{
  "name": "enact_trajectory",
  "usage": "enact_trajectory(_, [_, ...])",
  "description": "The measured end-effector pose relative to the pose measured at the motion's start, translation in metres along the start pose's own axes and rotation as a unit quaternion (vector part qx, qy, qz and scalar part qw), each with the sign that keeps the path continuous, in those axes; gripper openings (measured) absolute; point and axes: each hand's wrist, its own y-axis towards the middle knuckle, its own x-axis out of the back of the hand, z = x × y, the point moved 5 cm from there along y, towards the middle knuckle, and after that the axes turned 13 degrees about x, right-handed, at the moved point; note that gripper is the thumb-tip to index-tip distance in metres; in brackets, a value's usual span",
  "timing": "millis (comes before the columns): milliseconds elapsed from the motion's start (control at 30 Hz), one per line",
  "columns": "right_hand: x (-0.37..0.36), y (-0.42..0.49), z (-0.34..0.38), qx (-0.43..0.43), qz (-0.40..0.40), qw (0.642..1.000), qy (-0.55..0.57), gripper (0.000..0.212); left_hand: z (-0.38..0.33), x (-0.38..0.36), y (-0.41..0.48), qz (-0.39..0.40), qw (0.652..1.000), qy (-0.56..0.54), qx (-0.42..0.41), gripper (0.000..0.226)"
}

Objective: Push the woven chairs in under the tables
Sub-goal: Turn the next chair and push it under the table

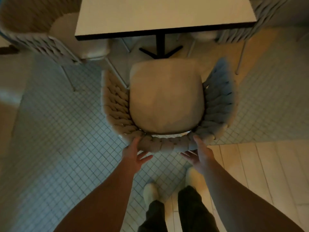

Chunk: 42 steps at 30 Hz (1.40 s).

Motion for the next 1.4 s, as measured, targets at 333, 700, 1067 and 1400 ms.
enact_trajectory(333, [-0.008,0.031,0.012,0.018,-0.046,0.999,0.003,0.048,-0.014,-0.013,0.05,0.02,1.0,-0.008,0.01,0.038])
enact_trajectory(700, [-0.038,0.05,0.068,0.028,-0.06,0.998,-0.01,0.025,-0.055,-0.064,0.058,0.032,0.999,-0.012,-0.019,0.042])
enact_trajectory(1067, [-0.028,0.059,0.085,0.033,-0.063,0.997,-0.035,0.029,-0.039,-0.082,0.054,0.023,0.999,-0.035,-0.017,0.037])
enact_trajectory(1400, [-0.013,0.046,0.062,0.028,-0.071,0.997,-0.018,0.033,-0.025,-0.058,0.044,0.015,0.999,-0.033,0.005,0.038])
